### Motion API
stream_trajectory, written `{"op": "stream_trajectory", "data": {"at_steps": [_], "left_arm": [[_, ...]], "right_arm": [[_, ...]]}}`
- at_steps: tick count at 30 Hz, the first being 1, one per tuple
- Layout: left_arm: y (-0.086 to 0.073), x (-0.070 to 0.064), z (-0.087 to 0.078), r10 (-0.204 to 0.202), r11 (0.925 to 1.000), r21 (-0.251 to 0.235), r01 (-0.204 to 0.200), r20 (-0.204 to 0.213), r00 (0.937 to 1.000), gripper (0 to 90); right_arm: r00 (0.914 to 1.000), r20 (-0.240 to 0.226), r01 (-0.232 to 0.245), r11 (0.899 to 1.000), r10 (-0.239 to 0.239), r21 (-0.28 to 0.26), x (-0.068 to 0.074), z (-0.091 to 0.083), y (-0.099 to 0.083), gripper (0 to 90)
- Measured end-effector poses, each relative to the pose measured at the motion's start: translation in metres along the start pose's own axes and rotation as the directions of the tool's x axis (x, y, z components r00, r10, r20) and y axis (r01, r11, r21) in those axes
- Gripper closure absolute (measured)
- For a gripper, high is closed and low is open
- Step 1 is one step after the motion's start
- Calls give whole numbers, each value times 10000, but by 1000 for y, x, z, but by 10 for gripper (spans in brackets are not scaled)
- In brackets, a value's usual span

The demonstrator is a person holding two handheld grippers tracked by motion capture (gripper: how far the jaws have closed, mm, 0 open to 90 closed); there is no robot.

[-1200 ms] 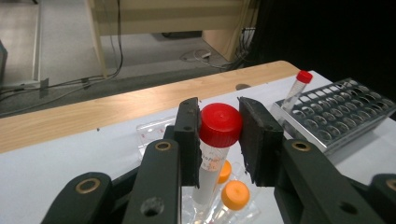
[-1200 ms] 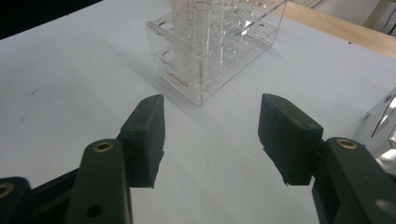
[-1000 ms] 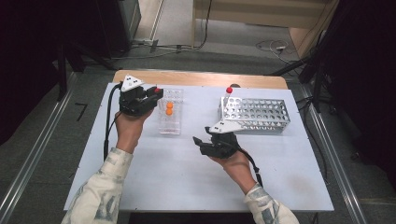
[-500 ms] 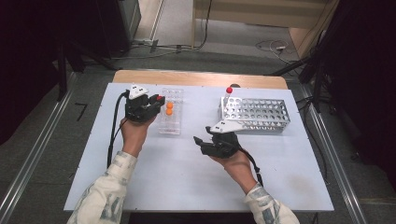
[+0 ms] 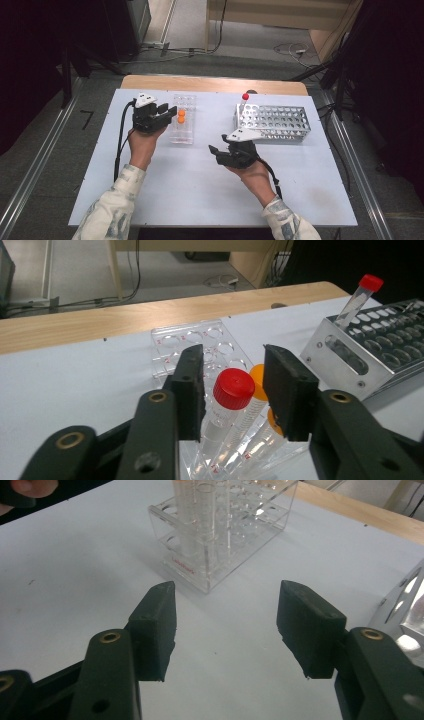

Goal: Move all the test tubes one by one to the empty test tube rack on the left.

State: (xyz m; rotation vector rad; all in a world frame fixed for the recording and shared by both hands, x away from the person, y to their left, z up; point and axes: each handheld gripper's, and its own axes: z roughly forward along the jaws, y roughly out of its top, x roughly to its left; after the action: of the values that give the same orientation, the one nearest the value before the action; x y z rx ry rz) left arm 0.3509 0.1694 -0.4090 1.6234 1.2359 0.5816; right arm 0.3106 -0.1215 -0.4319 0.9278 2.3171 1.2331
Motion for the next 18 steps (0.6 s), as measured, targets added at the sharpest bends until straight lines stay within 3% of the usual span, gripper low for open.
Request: {"op": "stream_trajectory", "data": {"at_steps": [3, 5, 7, 9, 14, 18], "left_arm": [[-1, -1, -7, -103, 9999, 42, 103, -42, 9999, 460], [-3, -3, -12, -98, 9999, 115, 98, 1, 10000, 382], [-7, -5, -16, 4, 9999, 117, -3, -47, 10000, 313], [-11, -8, -20, 20, 9999, 123, -19, -62, 10000, 274], [-18, -14, -26, 278, 9990, 332, -284, 160, 9995, 215], [-18, -18, -32, 330, 9991, 258, -337, 296, 9990, 186]], "right_arm": [[9994, 314, -139, 9997, 145, -176, -5, -3, 1, 389], [9963, 851, -54, 9996, 77, -276, -10, -4, 2, 388], [9942, 990, -387, 9986, 421, -363, -17, -5, 2, 389], [9887, 1385, -504, 9973, 574, -535, -23, -7, 4, 391], [9763, 1751, -1129, 9896, 1271, -887, -41, -5, 9, 396], [9662, 2127, -1286, 9874, 1458, -926, -52, 1, 17, 403]]}}
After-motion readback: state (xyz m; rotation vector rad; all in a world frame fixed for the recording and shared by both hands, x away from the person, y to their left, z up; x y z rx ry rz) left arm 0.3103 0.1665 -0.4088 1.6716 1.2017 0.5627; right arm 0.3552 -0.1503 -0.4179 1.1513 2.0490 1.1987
